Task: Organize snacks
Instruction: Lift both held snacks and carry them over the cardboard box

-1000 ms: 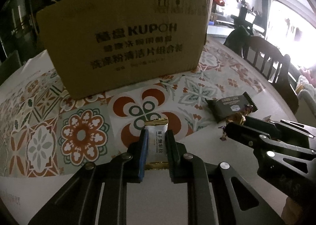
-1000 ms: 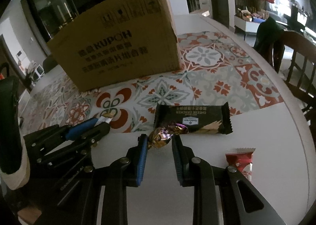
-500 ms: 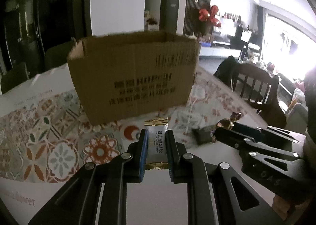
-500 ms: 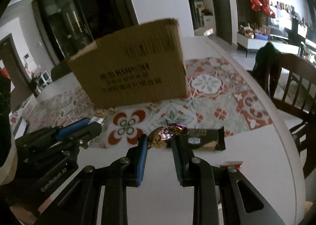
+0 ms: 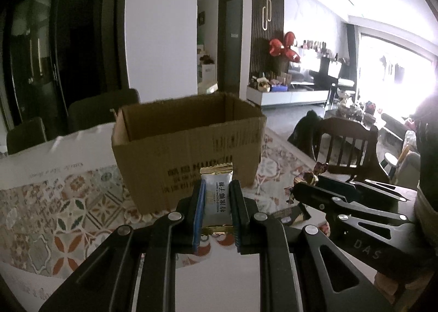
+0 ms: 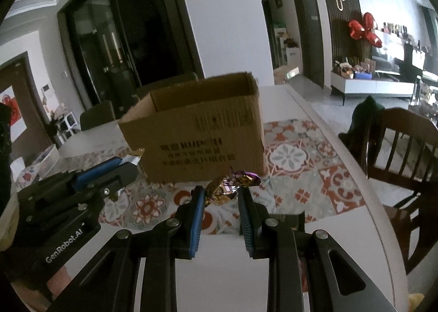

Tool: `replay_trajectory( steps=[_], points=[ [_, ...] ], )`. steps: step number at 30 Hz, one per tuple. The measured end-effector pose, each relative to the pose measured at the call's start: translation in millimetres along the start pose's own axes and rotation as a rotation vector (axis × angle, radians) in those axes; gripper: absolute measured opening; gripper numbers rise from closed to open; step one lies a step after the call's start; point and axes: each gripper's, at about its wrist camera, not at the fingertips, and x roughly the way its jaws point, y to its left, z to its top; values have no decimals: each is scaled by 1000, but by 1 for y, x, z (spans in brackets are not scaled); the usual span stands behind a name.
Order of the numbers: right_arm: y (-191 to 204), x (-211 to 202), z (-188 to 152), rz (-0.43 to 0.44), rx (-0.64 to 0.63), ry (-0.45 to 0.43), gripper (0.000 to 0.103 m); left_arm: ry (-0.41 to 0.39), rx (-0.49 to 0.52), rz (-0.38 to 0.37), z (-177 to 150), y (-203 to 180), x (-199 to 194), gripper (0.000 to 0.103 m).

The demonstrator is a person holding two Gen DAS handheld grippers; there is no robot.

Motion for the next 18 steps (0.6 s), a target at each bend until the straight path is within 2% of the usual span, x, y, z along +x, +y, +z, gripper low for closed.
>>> replay_trajectory(
  steps=[18],
  points=[
    [8, -6, 49, 18, -38, -121, 26, -104, 8, 39, 40, 14, -8, 19]
  ],
)
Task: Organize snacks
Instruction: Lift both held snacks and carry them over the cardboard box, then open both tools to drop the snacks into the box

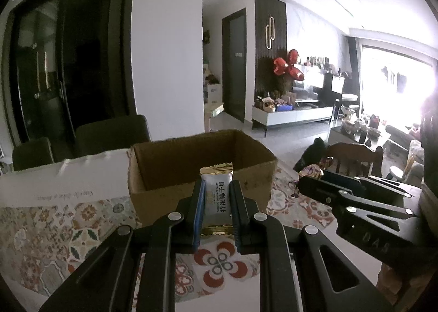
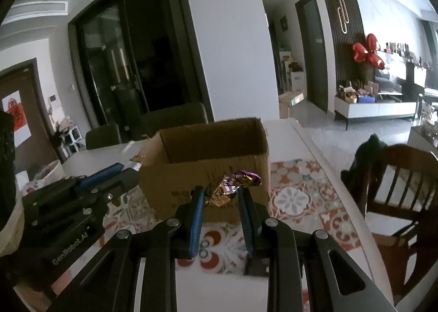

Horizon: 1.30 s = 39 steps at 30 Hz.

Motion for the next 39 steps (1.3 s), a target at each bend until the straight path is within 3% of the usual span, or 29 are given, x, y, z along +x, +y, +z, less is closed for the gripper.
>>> replay_trajectory(
  steps=[10, 21, 39],
  points=[
    [2, 13, 29, 13, -16, -32, 26, -29, -3, 24, 24, 12, 14, 19],
    [0, 41, 55, 9, -41, -22, 26, -5, -22, 41, 45, 27, 46, 19],
    [0, 102, 78, -10, -77, 92, 26, 134, -72, 43, 57, 51, 114, 21]
  ],
)
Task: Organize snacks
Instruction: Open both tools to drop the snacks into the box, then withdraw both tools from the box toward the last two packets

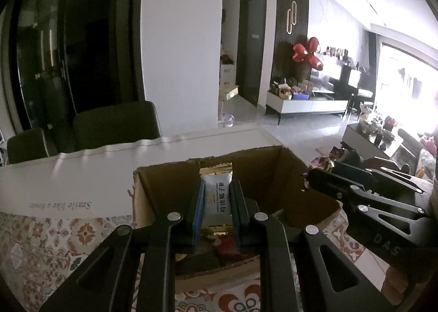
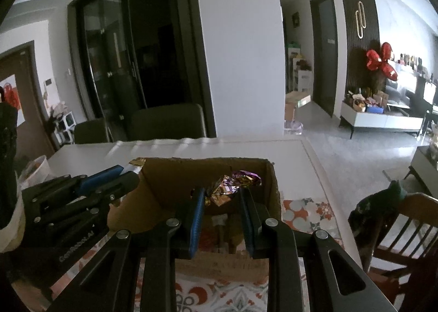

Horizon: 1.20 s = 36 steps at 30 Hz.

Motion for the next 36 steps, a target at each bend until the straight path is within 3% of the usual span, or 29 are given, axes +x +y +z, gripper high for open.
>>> replay_trajectory(
  steps=[1, 3, 6, 7, 8, 12, 19, 36],
  points=[
    [-1, 4, 0, 0, 6, 14, 26, -3, 7, 15, 0, 0, 2, 23],
    [-5, 8, 0, 5, 17, 25, 27, -12, 16, 36, 0, 0, 2, 42],
    [-10, 13, -1, -2, 36, 45, 31, -24, 13, 48, -1, 0, -1, 51],
    [-10, 14, -1, -9, 40, 48, 42, -30, 16, 55, 0, 0, -2, 53],
    [-11, 13, -3, -18, 40, 45, 46, -35, 18, 61, -1, 0, -3, 57],
    [-9, 9, -6, -41, 40, 37, 47, -58, 24, 81, -4, -2, -11, 65],
    [-11, -14, -16, -72, 53, 4, 47, -92, 29, 82, -8, -7, -33, 69],
    [-15, -83, -46, -166, 75, -73, 47, -162, 100, -4, -33, -37, -84, 71]
  ],
)
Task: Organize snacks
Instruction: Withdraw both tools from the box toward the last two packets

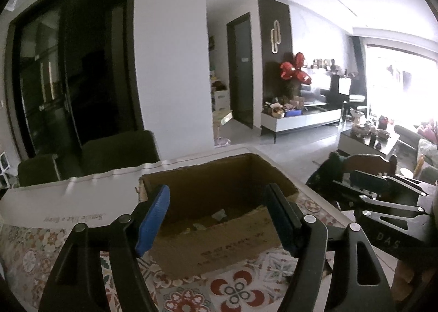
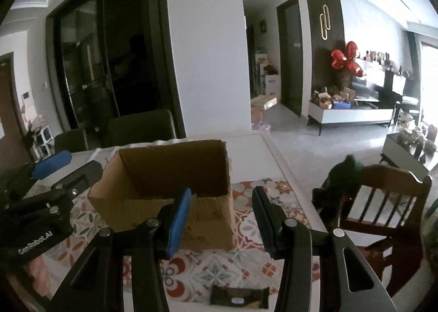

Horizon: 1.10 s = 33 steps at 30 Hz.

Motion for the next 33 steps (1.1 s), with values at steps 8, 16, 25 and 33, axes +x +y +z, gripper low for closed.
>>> replay_trajectory(
  steps=[8, 16, 25, 33],
  points=[
    [-13, -24, -17, -27, 21, -2, 47, -11, 53, -69, -10, -22, -11, 71],
    [-30, -30, -42, -47, 69, 44, 47, 23, 91, -149, -26, -43, -5, 71],
    [-45, -27, -71, -77, 92, 106, 47, 87, 153, -205, -52, -61, 7, 71],
    [-52, -17, -92, -91, 104, 169, 47, 155, 178, -236, -69, -74, 22, 71]
  ],
)
